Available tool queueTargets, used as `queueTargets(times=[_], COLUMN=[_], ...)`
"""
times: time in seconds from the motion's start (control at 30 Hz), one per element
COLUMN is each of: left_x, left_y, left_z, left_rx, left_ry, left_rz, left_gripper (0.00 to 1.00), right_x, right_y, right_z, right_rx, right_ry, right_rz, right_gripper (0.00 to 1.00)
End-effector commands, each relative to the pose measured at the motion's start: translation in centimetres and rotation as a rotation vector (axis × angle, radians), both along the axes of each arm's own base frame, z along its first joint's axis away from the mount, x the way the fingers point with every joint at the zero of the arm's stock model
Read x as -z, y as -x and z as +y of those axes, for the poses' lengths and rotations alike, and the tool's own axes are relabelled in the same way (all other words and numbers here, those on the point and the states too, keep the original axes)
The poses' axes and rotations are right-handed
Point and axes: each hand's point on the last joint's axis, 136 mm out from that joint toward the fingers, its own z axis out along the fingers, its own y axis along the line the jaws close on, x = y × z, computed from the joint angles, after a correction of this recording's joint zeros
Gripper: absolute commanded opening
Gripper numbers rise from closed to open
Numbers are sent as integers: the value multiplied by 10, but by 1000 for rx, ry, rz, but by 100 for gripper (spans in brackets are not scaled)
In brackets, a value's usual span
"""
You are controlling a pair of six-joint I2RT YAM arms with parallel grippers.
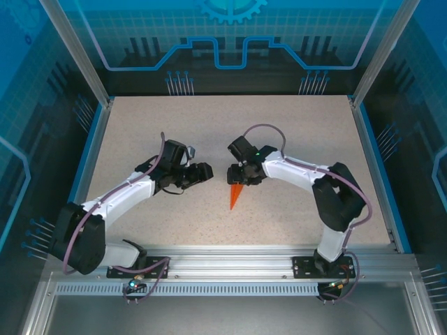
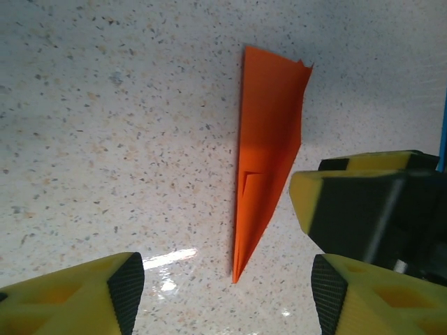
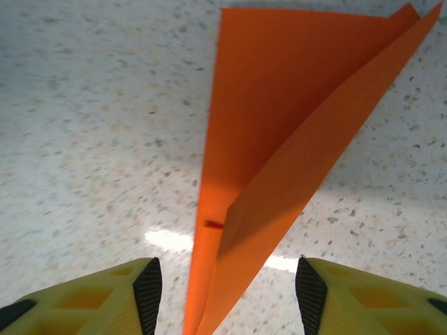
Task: Fold a paper plane with a square sheet of paper (fold left side to right side)
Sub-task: Turn over the paper plane at the center of the table.
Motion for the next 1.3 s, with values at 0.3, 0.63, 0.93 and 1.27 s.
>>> queueTargets(times=[0.3,0.63,0.93,1.27], left_x=[-12,-36,-36,-37], left_y=[0,-8,-2,1], left_z=[15,35,43,44], left_rx=[-20,-90,-112,-126], left_ry=[-63,-109,-115,-102], left_rz=[-42,-118,-121,-110], left_gripper=[68,70,73,75], right_x=[-20,-84,-9,32], right_y=[2,27,31,38], right_z=[4,57,44,-9], right_rx=[-16,-202,-130,-49], right_ry=[92,-236,-406,-297], right_rz=[-24,-162,-41,3], right_gripper=[4,0,0,1])
